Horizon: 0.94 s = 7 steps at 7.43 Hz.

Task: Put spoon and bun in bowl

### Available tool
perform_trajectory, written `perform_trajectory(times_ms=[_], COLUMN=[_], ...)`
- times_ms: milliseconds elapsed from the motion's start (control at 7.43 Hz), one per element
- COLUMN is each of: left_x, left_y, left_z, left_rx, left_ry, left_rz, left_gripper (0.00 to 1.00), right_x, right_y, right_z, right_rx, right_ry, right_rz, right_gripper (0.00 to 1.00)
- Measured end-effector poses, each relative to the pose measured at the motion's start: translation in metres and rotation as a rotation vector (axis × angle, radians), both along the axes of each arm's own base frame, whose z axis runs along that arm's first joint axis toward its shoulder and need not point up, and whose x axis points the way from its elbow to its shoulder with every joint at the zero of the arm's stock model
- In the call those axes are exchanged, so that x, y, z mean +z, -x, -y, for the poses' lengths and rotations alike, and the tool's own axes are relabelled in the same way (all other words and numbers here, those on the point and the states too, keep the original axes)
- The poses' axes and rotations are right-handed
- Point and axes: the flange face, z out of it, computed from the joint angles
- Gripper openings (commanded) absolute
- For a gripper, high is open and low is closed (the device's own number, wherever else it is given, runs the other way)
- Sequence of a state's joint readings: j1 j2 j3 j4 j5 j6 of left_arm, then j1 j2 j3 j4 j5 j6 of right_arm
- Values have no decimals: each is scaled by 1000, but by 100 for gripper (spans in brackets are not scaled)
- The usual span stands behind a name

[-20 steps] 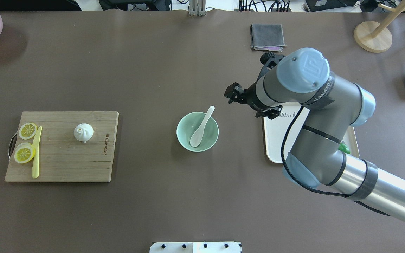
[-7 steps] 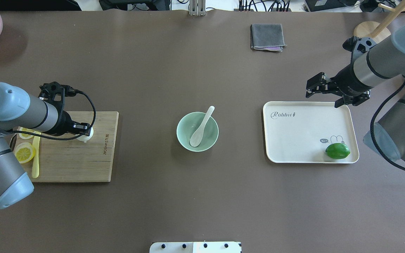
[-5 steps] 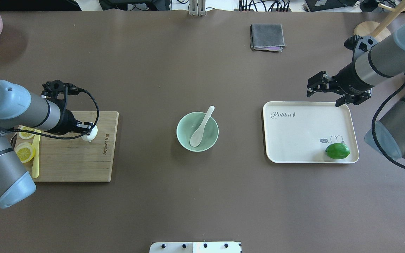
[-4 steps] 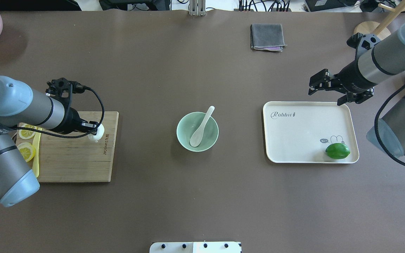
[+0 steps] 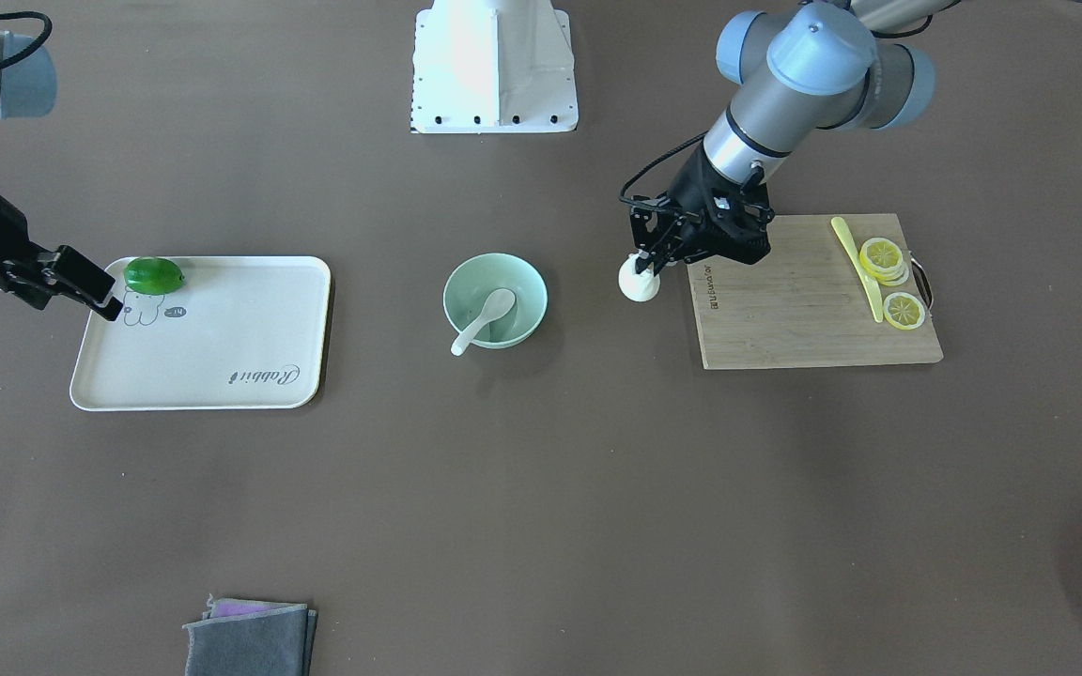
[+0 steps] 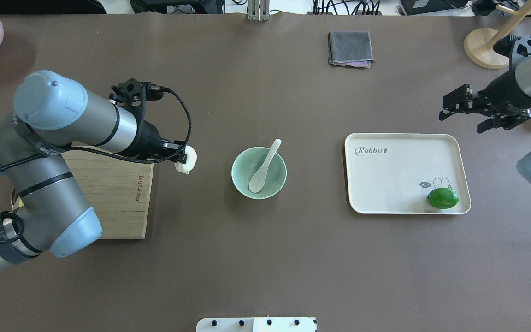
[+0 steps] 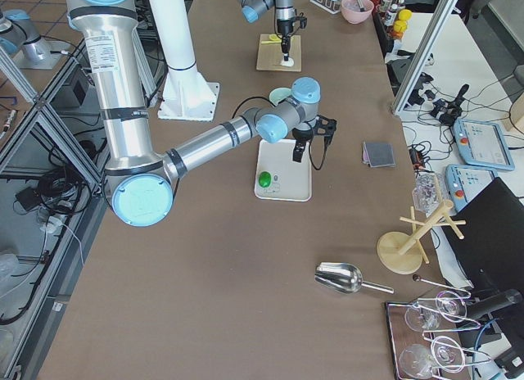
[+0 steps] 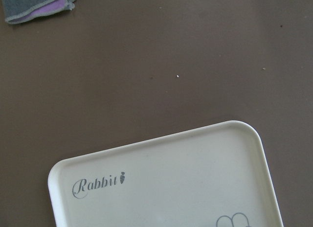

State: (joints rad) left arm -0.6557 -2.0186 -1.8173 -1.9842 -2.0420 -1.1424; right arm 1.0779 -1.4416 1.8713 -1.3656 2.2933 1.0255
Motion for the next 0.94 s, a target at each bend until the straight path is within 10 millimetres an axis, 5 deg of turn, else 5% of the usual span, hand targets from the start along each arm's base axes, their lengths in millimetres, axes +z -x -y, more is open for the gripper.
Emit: perform_trajectory(times_ms=[269, 404, 538, 942], left_x=[-46, -62, -69, -67], left_y=[-48, -73, -91, -105], left_z=[-5, -8, -8, -11], left_rx=[-9, -22, -32, -54], left_ry=[11, -3, -11, -27], left_rz=[-39, -39, -34, -16], left_gripper=[0, 60, 98, 98], right_x=[22, 27, 29, 31], right_y=[-25, -30, -32, -34], right_z=[-4, -5, -5, -5], right_rx=[-15, -16, -17, -15], right_ry=[-17, -19, -19, -19], right_rz=[-13, -16, -18, -19], right_gripper=[100, 100, 100, 100])
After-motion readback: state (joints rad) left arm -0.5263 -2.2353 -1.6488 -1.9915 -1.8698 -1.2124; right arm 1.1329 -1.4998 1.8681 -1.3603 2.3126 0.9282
